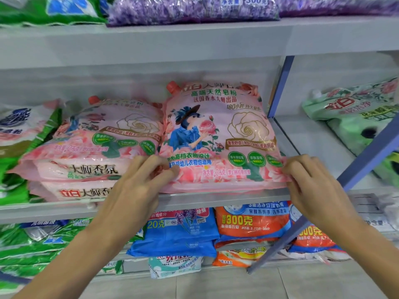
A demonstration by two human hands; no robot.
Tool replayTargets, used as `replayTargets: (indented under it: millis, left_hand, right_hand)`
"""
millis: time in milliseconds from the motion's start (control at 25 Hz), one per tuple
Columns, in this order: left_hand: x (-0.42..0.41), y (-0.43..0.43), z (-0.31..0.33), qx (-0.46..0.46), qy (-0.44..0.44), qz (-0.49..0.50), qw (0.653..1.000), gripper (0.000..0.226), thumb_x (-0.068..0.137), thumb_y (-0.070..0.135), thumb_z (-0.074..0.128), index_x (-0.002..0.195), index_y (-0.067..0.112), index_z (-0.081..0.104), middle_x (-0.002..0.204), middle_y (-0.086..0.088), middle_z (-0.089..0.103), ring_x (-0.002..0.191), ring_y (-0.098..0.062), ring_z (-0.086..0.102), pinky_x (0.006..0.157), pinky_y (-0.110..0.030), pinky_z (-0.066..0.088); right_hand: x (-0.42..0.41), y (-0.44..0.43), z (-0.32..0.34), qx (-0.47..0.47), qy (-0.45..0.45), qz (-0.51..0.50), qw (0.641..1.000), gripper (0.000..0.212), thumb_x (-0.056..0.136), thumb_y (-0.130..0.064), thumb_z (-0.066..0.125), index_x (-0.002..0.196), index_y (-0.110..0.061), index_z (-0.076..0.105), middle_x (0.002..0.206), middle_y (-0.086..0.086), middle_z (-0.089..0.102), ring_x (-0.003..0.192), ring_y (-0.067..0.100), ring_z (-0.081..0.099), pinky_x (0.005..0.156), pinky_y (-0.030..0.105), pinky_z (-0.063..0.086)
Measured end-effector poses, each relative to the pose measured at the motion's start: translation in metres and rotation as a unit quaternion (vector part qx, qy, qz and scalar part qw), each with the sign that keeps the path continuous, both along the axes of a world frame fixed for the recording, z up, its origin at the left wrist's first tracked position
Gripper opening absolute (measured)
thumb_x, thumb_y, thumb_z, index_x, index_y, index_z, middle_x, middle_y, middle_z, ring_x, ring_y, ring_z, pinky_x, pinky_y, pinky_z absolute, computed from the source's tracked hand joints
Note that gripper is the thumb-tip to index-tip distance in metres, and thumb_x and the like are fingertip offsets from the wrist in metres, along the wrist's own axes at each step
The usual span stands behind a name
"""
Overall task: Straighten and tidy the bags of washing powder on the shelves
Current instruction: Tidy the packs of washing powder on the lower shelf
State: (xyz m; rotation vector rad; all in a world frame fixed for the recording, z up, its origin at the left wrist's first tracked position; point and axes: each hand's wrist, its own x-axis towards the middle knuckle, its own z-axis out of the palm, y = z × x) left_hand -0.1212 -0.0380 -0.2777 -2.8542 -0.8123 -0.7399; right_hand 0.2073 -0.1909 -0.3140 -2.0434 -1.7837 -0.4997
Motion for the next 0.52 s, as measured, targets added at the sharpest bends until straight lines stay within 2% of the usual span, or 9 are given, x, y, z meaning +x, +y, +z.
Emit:
replayTargets:
  millis: [80, 160, 200, 240, 280, 360, 400, 440, 520]
  left_hand:
    - [0.005, -0.006, -0.001, -0.041, -0.010, 0.007, 0.999, 0.048, 0.072, -0.015, 0.075, 0.113, 0.008, 0.069, 0.121, -0.009, 0.058, 0.103, -0.030, 0.055, 0.070, -0.049, 0.057]
    - [0.006, -0.009, 0.009, -0.119, -0.033, -0.010, 0.992, 0.030, 0.084, 0.014, 0.071, 0.112, 0.018, 0.062, 0.132, 0.001, 0.052, 0.118, -0.021, 0.055, 0.087, -0.044, 0.055]
    - [0.010, -0.011, 0.018, -0.186, -0.045, -0.013, 0.981, 0.032, 0.088, 0.035, 0.065, 0.117, 0.024, 0.058, 0.137, 0.010, 0.048, 0.125, -0.011, 0.051, 0.097, -0.037, 0.050]
    - [0.017, -0.010, 0.026, -0.245, -0.053, -0.008, 0.968, 0.044, 0.090, 0.053, 0.055, 0.128, 0.030, 0.054, 0.143, 0.016, 0.042, 0.131, -0.003, 0.044, 0.105, -0.031, 0.042]
    - [0.026, -0.006, 0.032, -0.272, -0.049, 0.010, 0.961, 0.057, 0.093, 0.064, 0.044, 0.141, 0.034, 0.047, 0.152, 0.019, 0.035, 0.140, 0.000, 0.036, 0.112, -0.028, 0.034]
    - [0.050, 0.008, 0.036, -0.271, 0.018, 0.057, 0.961, 0.072, 0.099, 0.068, 0.032, 0.161, 0.032, 0.021, 0.169, 0.014, 0.008, 0.155, -0.005, 0.007, 0.122, -0.025, 0.009]
    - [0.061, 0.013, 0.036, -0.275, 0.059, 0.072, 0.957, 0.077, 0.100, 0.068, 0.029, 0.163, 0.030, 0.006, 0.171, 0.011, -0.008, 0.156, -0.007, -0.010, 0.120, -0.025, -0.004]
    - [0.070, 0.018, 0.033, -0.277, 0.092, 0.081, 0.953, 0.081, 0.099, 0.069, 0.026, 0.163, 0.030, -0.005, 0.169, 0.009, -0.020, 0.153, -0.008, -0.023, 0.119, -0.025, -0.012]
    - [0.076, 0.024, 0.028, -0.271, 0.119, 0.089, 0.951, 0.085, 0.096, 0.074, 0.021, 0.159, 0.032, -0.017, 0.164, 0.008, -0.031, 0.148, -0.009, -0.033, 0.118, -0.027, -0.019]
  right_hand:
    - [-0.004, -0.004, 0.009, -0.016, 0.059, 0.008, 0.998, 0.022, 0.086, -0.006, 0.070, 0.103, -0.014, 0.058, 0.112, 0.002, 0.058, 0.098, 0.031, 0.058, 0.062, 0.040, 0.054]
    - [-0.009, -0.007, 0.028, -0.052, 0.194, 0.042, 0.979, 0.027, 0.090, -0.035, 0.071, 0.114, -0.027, 0.061, 0.125, -0.014, 0.054, 0.119, 0.010, 0.052, 0.090, 0.024, 0.045]
    - [-0.014, -0.005, 0.039, -0.076, 0.268, 0.054, 0.959, 0.035, 0.091, -0.051, 0.068, 0.120, -0.033, 0.062, 0.133, -0.021, 0.051, 0.127, 0.000, 0.046, 0.099, 0.017, 0.039]
    - [-0.020, 0.002, 0.048, -0.097, 0.326, 0.062, 0.938, 0.043, 0.091, -0.061, 0.060, 0.127, -0.038, 0.061, 0.139, -0.025, 0.048, 0.133, -0.006, 0.040, 0.106, 0.016, 0.035]
    - [-0.024, 0.012, 0.052, -0.113, 0.353, 0.060, 0.927, 0.050, 0.092, -0.066, 0.052, 0.135, -0.041, 0.057, 0.147, -0.026, 0.045, 0.138, -0.007, 0.035, 0.113, 0.020, 0.032]
    - [-0.034, 0.036, 0.054, -0.145, 0.328, 0.025, 0.933, 0.066, 0.093, -0.071, 0.046, 0.151, -0.042, 0.040, 0.162, -0.022, 0.028, 0.148, -0.002, 0.021, 0.123, 0.030, 0.023]
    - [-0.039, 0.046, 0.054, -0.161, 0.307, 0.009, 0.938, 0.075, 0.090, -0.073, 0.045, 0.157, -0.041, 0.030, 0.165, -0.022, 0.016, 0.151, 0.000, 0.012, 0.125, 0.031, 0.017]
    - [-0.041, 0.055, 0.053, -0.177, 0.288, -0.001, 0.941, 0.084, 0.087, -0.076, 0.041, 0.160, -0.041, 0.018, 0.167, -0.023, 0.005, 0.153, -0.001, 0.004, 0.125, 0.030, 0.009]
    - [-0.043, 0.062, 0.048, -0.201, 0.246, -0.013, 0.948, 0.093, 0.083, -0.082, 0.029, 0.161, -0.040, 0.000, 0.166, -0.024, -0.011, 0.151, -0.004, -0.011, 0.125, 0.028, -0.003]
